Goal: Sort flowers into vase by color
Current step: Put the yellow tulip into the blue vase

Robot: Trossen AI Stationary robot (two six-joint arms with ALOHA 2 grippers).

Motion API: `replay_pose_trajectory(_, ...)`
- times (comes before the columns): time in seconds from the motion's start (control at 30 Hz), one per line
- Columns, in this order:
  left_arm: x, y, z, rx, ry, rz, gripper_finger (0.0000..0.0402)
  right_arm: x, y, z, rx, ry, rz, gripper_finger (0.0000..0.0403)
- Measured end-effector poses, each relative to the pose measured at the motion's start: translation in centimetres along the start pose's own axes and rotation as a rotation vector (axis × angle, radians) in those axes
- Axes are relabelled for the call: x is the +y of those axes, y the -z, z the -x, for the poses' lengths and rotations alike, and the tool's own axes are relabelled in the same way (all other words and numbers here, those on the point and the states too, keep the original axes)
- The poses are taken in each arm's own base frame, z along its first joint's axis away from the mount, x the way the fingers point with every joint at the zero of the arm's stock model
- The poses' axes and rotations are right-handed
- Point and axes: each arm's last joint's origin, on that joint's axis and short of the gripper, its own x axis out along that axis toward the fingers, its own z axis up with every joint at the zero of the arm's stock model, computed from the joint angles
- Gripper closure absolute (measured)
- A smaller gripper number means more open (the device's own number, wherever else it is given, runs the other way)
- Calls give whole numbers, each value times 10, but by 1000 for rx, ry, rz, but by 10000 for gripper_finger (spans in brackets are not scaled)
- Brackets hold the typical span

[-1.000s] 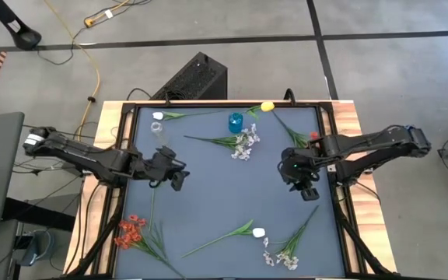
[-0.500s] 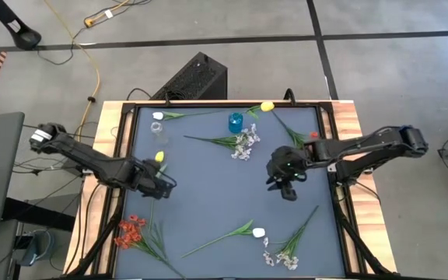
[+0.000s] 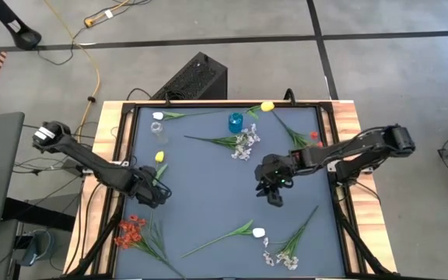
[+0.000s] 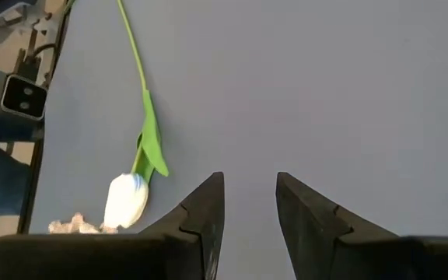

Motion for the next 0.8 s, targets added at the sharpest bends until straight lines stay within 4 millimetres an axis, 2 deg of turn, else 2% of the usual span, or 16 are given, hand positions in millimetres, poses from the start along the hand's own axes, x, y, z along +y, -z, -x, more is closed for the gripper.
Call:
replay_pose_trajectory(0.13,11,1,-15,-23,-67,68,226,-1,-2,-5,-13,-4,0,259)
replay_pose_trajectory(0.37,11,2,-19,-34,-51,49,237,-2,-5,-2,-45,-14,5,260)
replay_pose_trajectory(0.5,7,4,-25,-40,-73,19,277,-5,-7,-1,-58,-7,-6,260)
replay_pose_trajectory(0.67,0,6,-33,-51,-102,-48,348,-4,-7,-1,-52,-20,-7,260)
replay_pose_trajectory(0.8,-4,5,-27,-64,-93,-80,394,-3,-6,-1,-34,-53,-8,260)
